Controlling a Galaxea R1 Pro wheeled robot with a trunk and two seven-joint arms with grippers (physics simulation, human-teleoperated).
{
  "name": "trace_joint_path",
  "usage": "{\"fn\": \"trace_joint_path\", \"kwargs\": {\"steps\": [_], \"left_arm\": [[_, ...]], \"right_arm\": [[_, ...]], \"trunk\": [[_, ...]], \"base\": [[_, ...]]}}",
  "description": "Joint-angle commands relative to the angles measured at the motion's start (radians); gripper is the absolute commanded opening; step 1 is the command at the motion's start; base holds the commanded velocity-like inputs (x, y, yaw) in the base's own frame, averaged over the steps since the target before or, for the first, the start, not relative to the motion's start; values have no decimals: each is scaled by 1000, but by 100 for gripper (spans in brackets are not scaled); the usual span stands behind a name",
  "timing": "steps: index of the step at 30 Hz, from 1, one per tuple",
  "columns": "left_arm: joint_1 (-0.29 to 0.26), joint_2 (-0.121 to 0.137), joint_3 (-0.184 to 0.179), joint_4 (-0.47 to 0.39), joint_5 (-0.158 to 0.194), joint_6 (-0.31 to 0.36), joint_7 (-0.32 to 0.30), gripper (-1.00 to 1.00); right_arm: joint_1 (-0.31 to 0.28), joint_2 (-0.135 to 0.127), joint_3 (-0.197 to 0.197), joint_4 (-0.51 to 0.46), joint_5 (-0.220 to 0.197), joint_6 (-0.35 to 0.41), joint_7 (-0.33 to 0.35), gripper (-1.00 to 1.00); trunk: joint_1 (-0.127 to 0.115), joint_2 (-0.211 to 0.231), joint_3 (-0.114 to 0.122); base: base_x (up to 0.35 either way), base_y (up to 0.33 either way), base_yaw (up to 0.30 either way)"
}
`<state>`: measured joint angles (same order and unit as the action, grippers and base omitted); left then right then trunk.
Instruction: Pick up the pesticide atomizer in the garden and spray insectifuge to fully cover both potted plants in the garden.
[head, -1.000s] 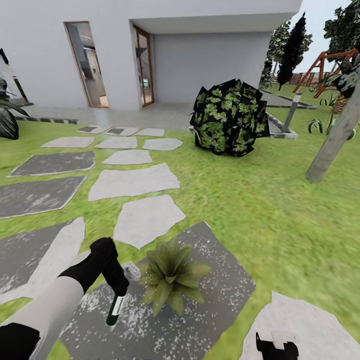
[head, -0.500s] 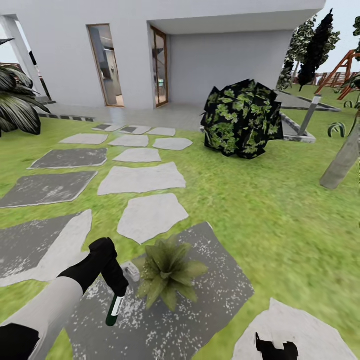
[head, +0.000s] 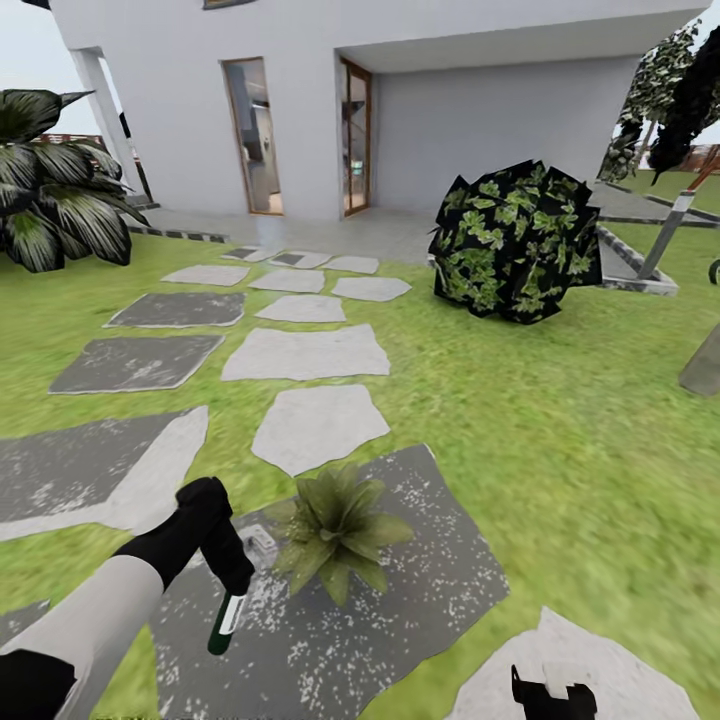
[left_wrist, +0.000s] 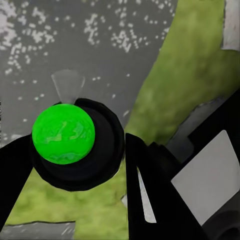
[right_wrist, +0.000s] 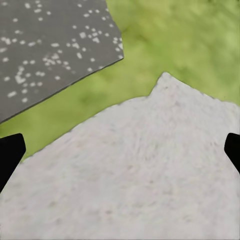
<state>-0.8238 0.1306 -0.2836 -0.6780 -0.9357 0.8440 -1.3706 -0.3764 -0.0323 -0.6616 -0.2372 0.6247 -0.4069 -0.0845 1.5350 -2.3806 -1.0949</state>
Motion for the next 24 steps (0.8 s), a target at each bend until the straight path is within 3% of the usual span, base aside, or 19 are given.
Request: {"fn": "trace_joint_path", "kwargs": {"steps": [1, 8, 18, 24], "left_arm": [[-1, 2, -3, -2, -6, 10, -8, -100], [0, 6, -2, -2, -6, 10, -8, -100], [1, 5, -1, -2, -6, 10, -5, -100], [2, -4, 1, -2, -6, 10, -5, -100]], "right_arm": [[-1, 0, -6, 1, 11, -4, -4, 100], [-1, 0, -6, 1, 10, -4, -4, 100], [-1, 0, -6, 1, 10, -4, -4, 100], [-1, -1, -6, 1, 12, -4, -4, 100]], "trunk": [[0, 0, -1], [0, 0, -1], [0, 0, -1], [0, 0, -1]], "base": [[0, -14, 57], [0, -3, 13], [0, 0, 242], [78, -40, 58]]}}
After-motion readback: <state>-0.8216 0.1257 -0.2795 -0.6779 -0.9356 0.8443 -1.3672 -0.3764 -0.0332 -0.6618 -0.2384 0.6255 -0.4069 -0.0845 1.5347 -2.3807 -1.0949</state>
